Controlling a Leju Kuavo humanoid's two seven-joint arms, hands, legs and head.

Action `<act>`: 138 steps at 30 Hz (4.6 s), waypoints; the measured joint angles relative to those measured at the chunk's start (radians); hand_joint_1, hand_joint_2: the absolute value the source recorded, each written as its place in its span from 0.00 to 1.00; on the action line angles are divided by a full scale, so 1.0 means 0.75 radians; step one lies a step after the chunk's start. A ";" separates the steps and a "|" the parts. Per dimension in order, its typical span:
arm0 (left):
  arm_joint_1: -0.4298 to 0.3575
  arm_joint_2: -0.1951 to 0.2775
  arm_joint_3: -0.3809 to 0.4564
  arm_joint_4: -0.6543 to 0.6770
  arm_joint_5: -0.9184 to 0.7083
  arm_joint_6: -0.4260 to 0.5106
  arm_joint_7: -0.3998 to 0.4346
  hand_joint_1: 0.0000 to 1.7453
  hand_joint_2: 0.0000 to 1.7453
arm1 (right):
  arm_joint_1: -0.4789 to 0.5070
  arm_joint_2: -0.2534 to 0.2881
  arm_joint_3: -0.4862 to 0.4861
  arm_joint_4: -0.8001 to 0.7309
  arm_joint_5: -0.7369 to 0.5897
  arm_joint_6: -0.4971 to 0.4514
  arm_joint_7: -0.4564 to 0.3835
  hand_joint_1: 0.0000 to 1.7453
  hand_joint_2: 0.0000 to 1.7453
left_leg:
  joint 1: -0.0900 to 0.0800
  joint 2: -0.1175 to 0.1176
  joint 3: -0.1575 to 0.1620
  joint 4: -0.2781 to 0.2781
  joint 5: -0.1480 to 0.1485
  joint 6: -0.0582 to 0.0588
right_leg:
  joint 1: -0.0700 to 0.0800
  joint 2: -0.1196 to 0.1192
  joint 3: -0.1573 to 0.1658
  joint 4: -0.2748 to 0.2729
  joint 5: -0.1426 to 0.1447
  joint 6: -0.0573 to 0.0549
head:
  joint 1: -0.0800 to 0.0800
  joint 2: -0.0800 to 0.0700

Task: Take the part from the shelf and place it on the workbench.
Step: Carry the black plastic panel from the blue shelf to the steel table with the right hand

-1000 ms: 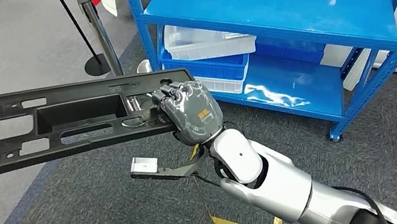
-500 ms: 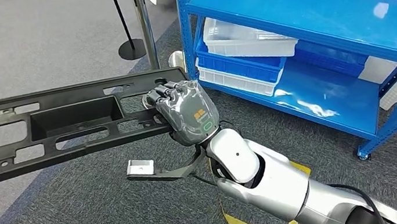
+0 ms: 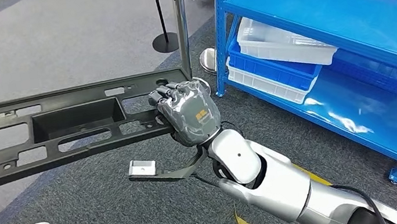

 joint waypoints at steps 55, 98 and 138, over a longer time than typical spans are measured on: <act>-0.009 0.005 0.000 0.001 -0.013 0.014 -0.011 0.00 1.00 | 0.005 -0.014 0.000 -0.043 0.078 0.026 -0.011 1.00 1.00 | -0.002 0.017 0.031 -0.015 -0.003 0.051 | 0.006 0.004 -0.093 0.156 -0.038 0.031 | -0.005 0.000; -0.012 0.005 0.001 0.001 -0.024 0.020 -0.017 0.00 1.00 | 0.004 -0.020 0.000 -0.052 0.083 0.025 -0.009 1.00 1.00 | 0.000 -0.030 0.023 -0.010 -0.007 0.036 | 0.001 0.051 -0.037 0.021 0.000 0.036 | -0.007 0.000; -0.005 0.011 0.001 0.001 -0.025 -0.002 -0.012 0.00 1.00 | -0.004 -0.020 0.000 -0.057 0.065 0.038 -0.011 1.00 1.00 | -0.003 0.187 0.028 -0.006 -0.040 0.038 | 0.020 -0.211 0.001 -0.007 -0.024 0.050 | -0.012 0.000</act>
